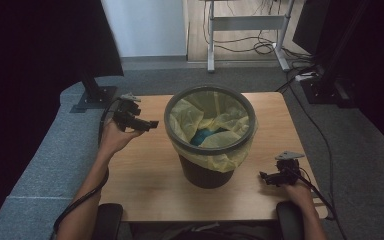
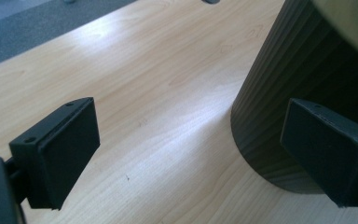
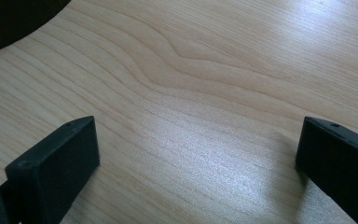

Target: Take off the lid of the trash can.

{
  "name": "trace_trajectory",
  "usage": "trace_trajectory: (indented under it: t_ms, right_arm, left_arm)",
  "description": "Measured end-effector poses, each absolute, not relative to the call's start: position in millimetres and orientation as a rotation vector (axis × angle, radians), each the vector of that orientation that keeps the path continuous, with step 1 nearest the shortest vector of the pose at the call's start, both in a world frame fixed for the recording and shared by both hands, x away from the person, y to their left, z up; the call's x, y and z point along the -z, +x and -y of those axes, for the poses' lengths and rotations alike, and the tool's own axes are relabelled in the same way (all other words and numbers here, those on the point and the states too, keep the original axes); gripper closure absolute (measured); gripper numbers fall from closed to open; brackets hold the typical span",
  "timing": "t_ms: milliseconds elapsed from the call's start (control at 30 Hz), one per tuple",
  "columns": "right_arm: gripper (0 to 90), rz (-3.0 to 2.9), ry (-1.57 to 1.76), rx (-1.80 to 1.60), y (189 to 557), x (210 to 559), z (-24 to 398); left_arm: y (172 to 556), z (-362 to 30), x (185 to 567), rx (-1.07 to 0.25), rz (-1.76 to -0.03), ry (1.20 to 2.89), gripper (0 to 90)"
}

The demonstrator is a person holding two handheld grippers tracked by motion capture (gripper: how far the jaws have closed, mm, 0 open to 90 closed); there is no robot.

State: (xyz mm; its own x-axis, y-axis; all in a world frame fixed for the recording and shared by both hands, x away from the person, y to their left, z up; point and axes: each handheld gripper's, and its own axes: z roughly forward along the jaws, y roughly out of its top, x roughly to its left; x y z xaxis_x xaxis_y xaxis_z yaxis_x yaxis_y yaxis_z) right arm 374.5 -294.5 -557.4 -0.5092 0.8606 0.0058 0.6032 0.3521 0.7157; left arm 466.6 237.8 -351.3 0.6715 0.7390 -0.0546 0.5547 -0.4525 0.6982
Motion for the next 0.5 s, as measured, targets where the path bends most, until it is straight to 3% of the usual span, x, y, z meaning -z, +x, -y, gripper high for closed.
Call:
trace_trajectory:
  t_ms: [500]
  right_arm:
    - [0.0,-2.248,1.288,-0.954,374.0,557.4,294.2]
  left_arm:
    - [477.6,-224.6,307.6,-0.315,-0.94,2.154,13.0]
